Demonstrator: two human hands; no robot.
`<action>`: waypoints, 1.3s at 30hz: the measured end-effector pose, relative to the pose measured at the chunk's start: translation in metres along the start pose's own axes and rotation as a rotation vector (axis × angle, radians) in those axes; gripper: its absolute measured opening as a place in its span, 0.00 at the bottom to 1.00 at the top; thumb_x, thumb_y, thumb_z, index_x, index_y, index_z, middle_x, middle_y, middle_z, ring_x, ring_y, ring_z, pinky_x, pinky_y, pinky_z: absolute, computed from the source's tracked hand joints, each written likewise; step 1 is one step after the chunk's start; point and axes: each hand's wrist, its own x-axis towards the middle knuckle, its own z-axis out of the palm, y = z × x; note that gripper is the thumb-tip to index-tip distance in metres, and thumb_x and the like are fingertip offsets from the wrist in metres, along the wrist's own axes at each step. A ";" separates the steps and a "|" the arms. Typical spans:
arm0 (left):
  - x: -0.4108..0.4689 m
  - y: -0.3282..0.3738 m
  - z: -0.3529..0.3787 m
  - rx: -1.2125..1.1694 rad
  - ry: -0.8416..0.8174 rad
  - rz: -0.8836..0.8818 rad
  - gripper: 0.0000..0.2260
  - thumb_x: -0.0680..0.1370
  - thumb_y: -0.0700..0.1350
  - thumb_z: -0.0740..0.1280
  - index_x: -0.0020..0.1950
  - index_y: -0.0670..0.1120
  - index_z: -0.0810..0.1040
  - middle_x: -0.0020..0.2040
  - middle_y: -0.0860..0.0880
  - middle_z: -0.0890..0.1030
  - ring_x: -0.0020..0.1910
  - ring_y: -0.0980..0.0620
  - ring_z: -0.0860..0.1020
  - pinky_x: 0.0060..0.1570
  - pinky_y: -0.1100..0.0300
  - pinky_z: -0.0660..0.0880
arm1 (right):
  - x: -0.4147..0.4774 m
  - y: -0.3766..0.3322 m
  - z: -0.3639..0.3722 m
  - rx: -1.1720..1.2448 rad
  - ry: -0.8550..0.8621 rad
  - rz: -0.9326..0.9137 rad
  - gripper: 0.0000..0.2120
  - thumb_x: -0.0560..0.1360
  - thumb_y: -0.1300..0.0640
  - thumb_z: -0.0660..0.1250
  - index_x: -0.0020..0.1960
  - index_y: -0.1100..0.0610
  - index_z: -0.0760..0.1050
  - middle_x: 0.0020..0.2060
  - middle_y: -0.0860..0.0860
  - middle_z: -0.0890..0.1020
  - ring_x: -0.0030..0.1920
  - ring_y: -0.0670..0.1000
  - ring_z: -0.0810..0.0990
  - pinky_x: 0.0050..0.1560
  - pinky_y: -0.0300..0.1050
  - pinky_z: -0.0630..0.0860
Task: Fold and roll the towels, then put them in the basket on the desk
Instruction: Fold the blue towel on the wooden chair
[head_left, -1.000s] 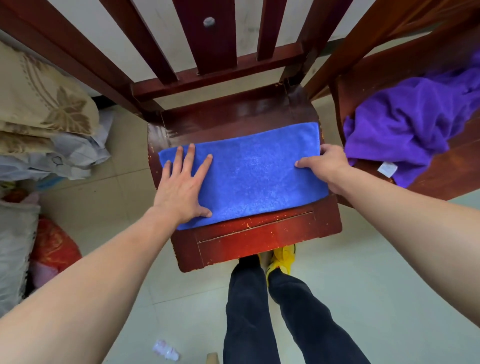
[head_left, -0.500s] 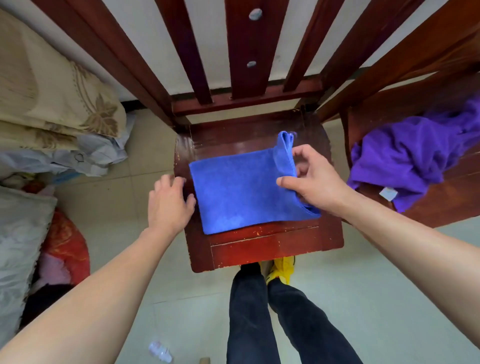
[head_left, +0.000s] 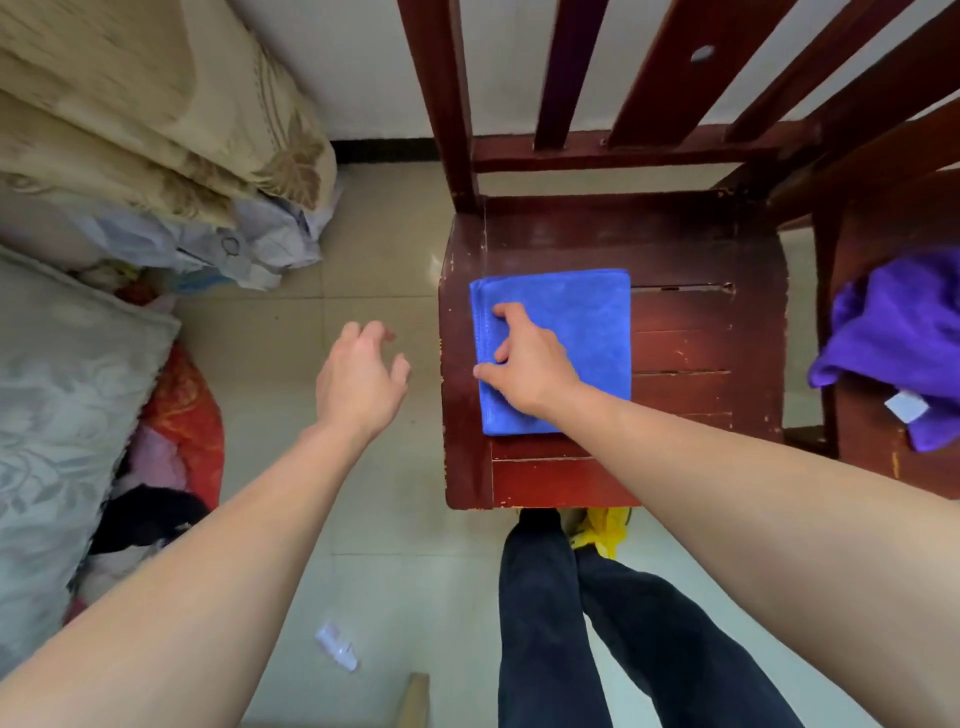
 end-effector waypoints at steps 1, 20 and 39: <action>0.001 0.002 0.000 -0.011 0.009 0.003 0.14 0.77 0.45 0.64 0.62 0.43 0.75 0.59 0.42 0.74 0.56 0.40 0.74 0.51 0.51 0.72 | -0.001 0.002 -0.001 0.064 -0.012 -0.003 0.27 0.73 0.57 0.70 0.69 0.53 0.66 0.43 0.51 0.81 0.47 0.54 0.78 0.49 0.51 0.76; 0.006 0.079 0.052 0.591 -0.258 0.604 0.58 0.65 0.61 0.74 0.77 0.45 0.37 0.77 0.41 0.35 0.77 0.42 0.37 0.75 0.44 0.49 | 0.014 0.042 -0.104 0.545 0.410 0.135 0.06 0.72 0.64 0.69 0.45 0.55 0.81 0.37 0.52 0.82 0.37 0.49 0.79 0.38 0.45 0.77; 0.002 0.079 0.051 0.580 -0.229 0.595 0.54 0.66 0.61 0.74 0.78 0.46 0.42 0.78 0.41 0.38 0.77 0.42 0.39 0.75 0.44 0.47 | -0.043 0.098 -0.046 0.045 0.201 0.337 0.24 0.63 0.41 0.76 0.55 0.48 0.74 0.45 0.44 0.80 0.44 0.49 0.79 0.47 0.49 0.77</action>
